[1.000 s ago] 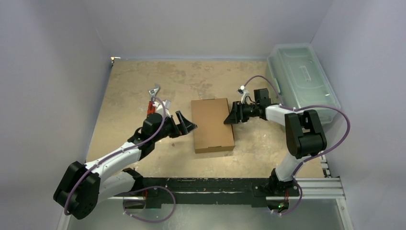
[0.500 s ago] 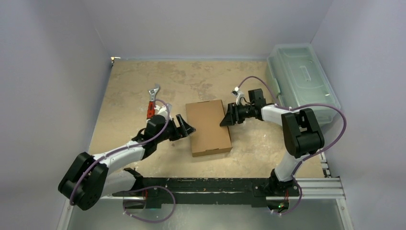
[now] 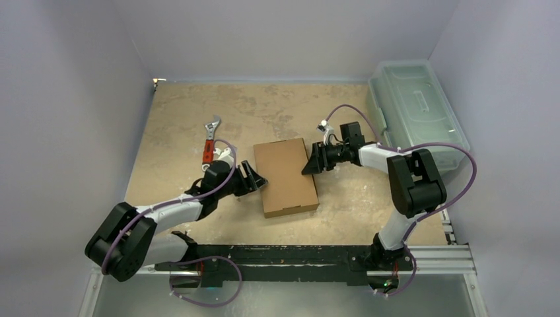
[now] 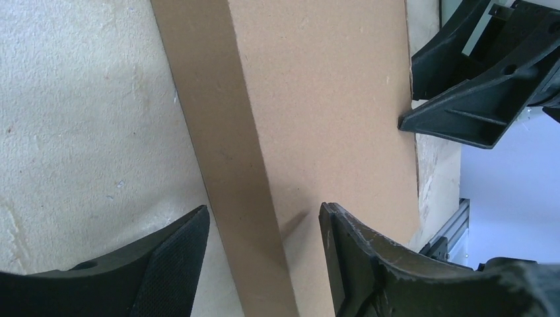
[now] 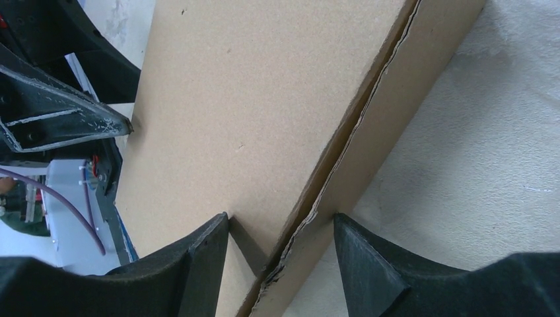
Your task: Fold the paper box
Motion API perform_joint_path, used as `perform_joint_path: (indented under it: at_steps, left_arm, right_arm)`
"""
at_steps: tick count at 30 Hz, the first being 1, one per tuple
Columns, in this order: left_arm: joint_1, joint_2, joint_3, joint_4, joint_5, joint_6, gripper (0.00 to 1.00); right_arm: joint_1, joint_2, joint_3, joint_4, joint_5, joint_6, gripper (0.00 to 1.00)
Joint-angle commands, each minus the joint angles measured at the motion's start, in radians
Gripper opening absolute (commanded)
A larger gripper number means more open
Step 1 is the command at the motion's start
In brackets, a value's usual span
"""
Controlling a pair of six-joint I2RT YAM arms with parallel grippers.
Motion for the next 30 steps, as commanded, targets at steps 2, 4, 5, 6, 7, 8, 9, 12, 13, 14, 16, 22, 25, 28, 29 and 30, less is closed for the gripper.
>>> perform_joint_path:
  at_steps: [2,4,5,6,7,8,9,12,13,14,16,22,25,28,29,30]
  left_arm:
    - [-0.003,-0.046,-0.038,0.076,0.002,-0.018,0.60]
    - [-0.003,-0.058,-0.048,0.077,-0.005,-0.022,0.58]
    - [-0.003,-0.060,-0.043,0.070,-0.002,-0.014,0.58]
    - [-0.002,-0.059,-0.037,0.067,0.001,-0.008,0.57]
    - [-0.003,-0.057,-0.031,0.067,0.006,-0.007,0.56]
    - [-0.003,-0.057,-0.030,0.071,0.012,-0.008,0.56]
    - [-0.003,-0.057,-0.030,0.076,0.016,-0.011,0.56]
    - [-0.003,-0.056,-0.032,0.093,0.018,-0.013,0.56]
    - [-0.002,-0.050,-0.031,0.095,0.020,-0.010,0.56]
    - [-0.003,-0.042,-0.027,0.095,0.020,-0.007,0.57]
    - [-0.002,-0.023,-0.033,0.116,0.024,-0.013,0.57]
    - [-0.003,0.014,-0.070,0.180,0.018,-0.044,0.45]
    - [-0.003,0.018,-0.077,0.201,0.026,-0.054,0.42]
    - [-0.003,0.010,-0.077,0.200,0.021,-0.053,0.41]
    - [-0.003,0.010,-0.076,0.199,0.018,-0.050,0.41]
    - [-0.003,0.012,-0.075,0.199,0.017,-0.049,0.41]
  right_arm:
    - [0.002,-0.029,0.037,-0.020,-0.036,-0.027,0.61]
    - [0.004,-0.027,0.031,-0.014,-0.036,-0.018,0.60]
    - [0.005,-0.022,0.031,-0.015,-0.037,-0.017,0.59]
    - [0.005,-0.020,0.032,-0.018,-0.036,-0.022,0.58]
    - [0.005,-0.018,0.034,-0.020,-0.034,-0.026,0.58]
    - [0.005,-0.019,0.036,-0.022,-0.037,-0.027,0.57]
    - [0.005,-0.020,0.036,-0.022,-0.040,-0.027,0.57]
    - [0.006,-0.024,0.035,-0.017,-0.051,-0.021,0.55]
    - [0.005,-0.027,0.034,-0.017,-0.052,-0.021,0.54]
    - [0.006,-0.030,0.035,-0.017,-0.056,-0.021,0.54]
    - [0.006,-0.036,0.039,-0.016,-0.064,-0.019,0.53]
    - [0.008,-0.060,0.034,0.000,-0.092,0.002,0.51]
    - [0.009,-0.081,0.028,0.014,-0.102,0.013,0.51]
    - [0.021,-0.099,0.029,0.020,-0.113,0.015,0.49]
    - [0.030,-0.105,0.030,0.019,-0.118,0.012,0.49]
    - [0.039,-0.112,0.032,0.018,-0.121,0.008,0.48]
